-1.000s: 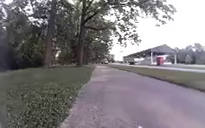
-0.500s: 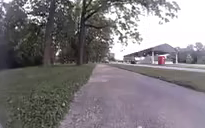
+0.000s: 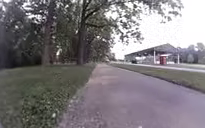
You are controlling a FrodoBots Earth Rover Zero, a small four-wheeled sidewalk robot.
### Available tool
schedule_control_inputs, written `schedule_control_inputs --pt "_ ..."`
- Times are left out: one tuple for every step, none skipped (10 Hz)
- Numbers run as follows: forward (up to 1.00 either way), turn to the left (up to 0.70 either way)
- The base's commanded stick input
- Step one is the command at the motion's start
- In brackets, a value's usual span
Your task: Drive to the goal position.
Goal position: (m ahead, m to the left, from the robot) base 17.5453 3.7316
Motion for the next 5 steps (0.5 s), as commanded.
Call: schedule_control_inputs --pt "0.7 0.0" --pt "0.7 0.0" --pt "0.7 0.0" --pt "0.7 0.0" --pt "0.7 0.0"
